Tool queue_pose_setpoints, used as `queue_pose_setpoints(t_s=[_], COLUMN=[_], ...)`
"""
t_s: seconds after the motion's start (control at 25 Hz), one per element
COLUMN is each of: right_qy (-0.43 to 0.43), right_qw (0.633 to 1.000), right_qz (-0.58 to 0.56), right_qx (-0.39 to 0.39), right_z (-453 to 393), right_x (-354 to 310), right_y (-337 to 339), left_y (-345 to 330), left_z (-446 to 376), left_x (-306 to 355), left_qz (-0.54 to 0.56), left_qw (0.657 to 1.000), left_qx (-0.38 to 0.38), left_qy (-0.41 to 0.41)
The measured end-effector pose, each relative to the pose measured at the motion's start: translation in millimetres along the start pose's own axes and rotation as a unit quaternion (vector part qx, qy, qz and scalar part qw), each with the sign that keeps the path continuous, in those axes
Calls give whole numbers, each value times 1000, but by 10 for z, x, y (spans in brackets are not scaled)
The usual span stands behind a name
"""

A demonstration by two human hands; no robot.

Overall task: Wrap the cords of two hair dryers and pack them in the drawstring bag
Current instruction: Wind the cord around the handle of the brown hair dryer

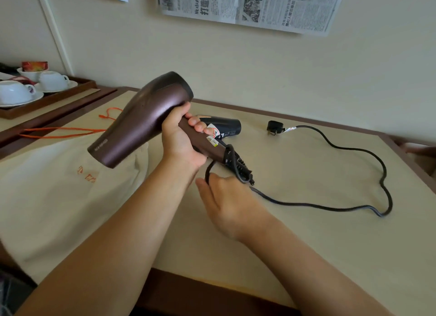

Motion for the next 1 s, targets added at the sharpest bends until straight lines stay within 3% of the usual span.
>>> queue_pose_setpoints(t_s=[0.12,0.28,0.44,0.64,0.76,0.84,1.0], right_qy=[1,18,41,-70,-8,-25,-67], right_qw=[995,982,981,988,999,998,980], right_qz=[86,85,78,119,41,-2,143], right_qx=[52,165,176,65,-20,-58,122], right_z=[24,22,-52,-129,-8,20,1], right_x=[5,264,609,558,75,-29,269], right_y=[296,688,648,211,-139,-77,611], left_y=[32,-3,-39,-20,42,84,52], left_z=[-94,-54,36,38,-30,-82,-110], left_x=[80,-58,-114,-72,-109,-76,-89], left_qz=[-68,-164,-120,-37,-50,-114,-186], left_qw=[998,985,987,991,998,993,983], left_qx=[2,-24,-47,-41,2,16,-8], left_qy=[-4,46,95,121,39,-13,-8])
Point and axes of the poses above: each hand's wrist, its own z-axis away from the middle knuckle, its own y-axis out of the back of the hand, x = y × z, the point moved 3 cm from there along -z, towards the middle knuckle, and after that the axes turned 1 degree about -y, right-handed, at the moved point
